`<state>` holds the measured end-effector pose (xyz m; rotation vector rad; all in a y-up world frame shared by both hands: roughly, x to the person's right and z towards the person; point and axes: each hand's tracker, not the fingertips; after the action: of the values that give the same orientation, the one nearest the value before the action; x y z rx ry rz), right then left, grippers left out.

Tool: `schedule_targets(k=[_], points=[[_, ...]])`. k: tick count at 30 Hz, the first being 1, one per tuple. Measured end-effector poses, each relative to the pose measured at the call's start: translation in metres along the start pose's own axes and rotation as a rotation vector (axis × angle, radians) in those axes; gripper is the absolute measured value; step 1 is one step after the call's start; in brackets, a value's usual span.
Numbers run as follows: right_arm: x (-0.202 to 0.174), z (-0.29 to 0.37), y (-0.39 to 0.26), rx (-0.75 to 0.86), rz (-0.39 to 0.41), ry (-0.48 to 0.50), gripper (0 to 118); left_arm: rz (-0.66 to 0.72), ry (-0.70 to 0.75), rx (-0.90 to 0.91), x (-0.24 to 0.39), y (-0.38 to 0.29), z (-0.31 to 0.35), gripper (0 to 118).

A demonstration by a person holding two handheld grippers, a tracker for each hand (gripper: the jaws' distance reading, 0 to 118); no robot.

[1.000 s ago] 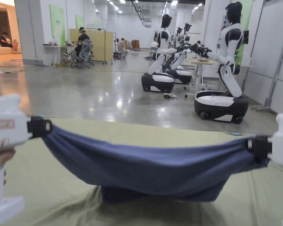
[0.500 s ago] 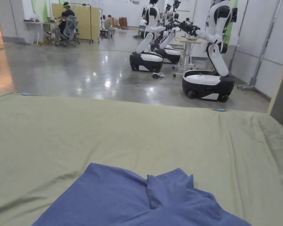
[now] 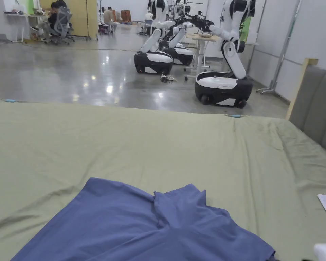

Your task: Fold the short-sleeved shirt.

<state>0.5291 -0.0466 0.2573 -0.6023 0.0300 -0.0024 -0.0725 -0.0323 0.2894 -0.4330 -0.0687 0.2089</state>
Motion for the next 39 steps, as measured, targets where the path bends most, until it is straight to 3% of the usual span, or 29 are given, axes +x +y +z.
schedule_targets(k=[6, 9, 10, 12, 13, 21, 26, 30, 31, 33, 34, 39], points=[[-0.037, -0.02, 0.049, 0.067, -0.011, 0.112, 83, -0.169, -0.032, 0.163, 0.061, 0.03, 0.001, 60], [-0.057, -0.038, 0.056, 0.023, 0.004, 0.131, 79, -0.16, -0.052, 0.164, 0.077, 0.03, -0.005, 56], [-0.061, -0.04, 0.056, 0.017, 0.003, 0.145, 63, -0.137, -0.064, 0.161, 0.077, 0.026, -0.007, 49], [-0.067, -0.042, 0.052, 0.017, -0.009, 0.199, 16, -0.088, -0.085, 0.168, 0.076, 0.023, -0.007, 9], [-0.07, -0.041, 0.049, 0.024, -0.014, 0.196, 0, -0.066, -0.118, 0.153, 0.075, 0.023, -0.008, 5], [-0.087, -0.044, 0.043, 0.051, 0.03, 0.197, 0, -0.105, -0.035, 0.074, 0.057, 0.013, -0.009, 3], [-0.091, -0.043, 0.043, 0.053, 0.025, 0.231, 0, -0.045, -0.048, 0.054, 0.04, 0.01, -0.01, 3], [-0.089, -0.04, 0.034, 0.045, 0.031, 0.25, 0, 0.047, -0.04, -0.002, 0.005, 0.003, -0.002, 5], [-0.088, -0.04, 0.032, 0.042, 0.022, 0.26, 0, 0.059, -0.026, -0.019, -0.003, -0.001, -0.001, 11], [-0.089, -0.04, 0.028, 0.027, -0.022, 0.287, 0, 0.104, -0.004, -0.114, -0.021, -0.011, -0.003, 59], [-0.088, -0.042, 0.025, 0.017, -0.045, 0.303, 0, 0.118, -0.017, -0.114, -0.026, -0.02, -0.003, 64], [-0.092, -0.044, 0.018, -0.011, -0.061, 0.308, 0, 0.214, -0.03, -0.186, -0.043, -0.052, -0.02, 64]])
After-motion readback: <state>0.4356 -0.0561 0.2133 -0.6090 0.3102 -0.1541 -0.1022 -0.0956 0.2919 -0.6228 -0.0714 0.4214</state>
